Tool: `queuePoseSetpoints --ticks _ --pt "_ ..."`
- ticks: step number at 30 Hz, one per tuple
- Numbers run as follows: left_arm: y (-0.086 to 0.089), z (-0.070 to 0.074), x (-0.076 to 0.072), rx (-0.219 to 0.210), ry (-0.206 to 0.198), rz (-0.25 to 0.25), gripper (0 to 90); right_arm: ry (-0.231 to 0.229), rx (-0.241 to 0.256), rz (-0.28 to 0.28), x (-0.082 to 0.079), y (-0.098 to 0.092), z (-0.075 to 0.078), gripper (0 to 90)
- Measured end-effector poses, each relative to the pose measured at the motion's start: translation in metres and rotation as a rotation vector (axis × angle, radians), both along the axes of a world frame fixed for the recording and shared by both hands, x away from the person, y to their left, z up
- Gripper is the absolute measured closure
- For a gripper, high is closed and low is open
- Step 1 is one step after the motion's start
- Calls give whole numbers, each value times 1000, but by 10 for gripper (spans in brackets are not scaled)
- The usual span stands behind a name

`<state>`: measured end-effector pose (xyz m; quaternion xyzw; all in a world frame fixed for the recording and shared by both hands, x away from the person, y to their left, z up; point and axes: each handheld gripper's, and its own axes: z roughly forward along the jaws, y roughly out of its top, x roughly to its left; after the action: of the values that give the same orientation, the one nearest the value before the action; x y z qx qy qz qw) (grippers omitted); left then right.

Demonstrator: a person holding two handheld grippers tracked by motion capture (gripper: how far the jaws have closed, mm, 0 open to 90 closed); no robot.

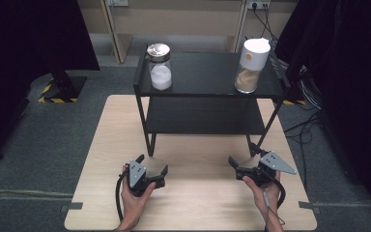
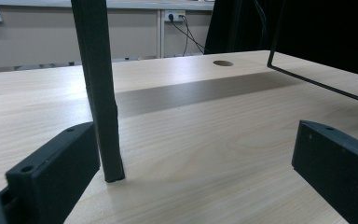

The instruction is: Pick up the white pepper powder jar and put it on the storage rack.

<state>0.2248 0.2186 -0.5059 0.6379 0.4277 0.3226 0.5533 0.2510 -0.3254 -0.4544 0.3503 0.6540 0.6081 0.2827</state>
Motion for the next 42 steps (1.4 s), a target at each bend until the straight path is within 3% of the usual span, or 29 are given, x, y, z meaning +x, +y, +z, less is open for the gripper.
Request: queuePoseSetpoints --ticks 24,42 --pt "0 0 -1 2 -1 1 0 97 -36 13 3 2 -22 7" --pt "-1 0 -1 4 -2 0 0 134 -53 29 6 7 -33 7"
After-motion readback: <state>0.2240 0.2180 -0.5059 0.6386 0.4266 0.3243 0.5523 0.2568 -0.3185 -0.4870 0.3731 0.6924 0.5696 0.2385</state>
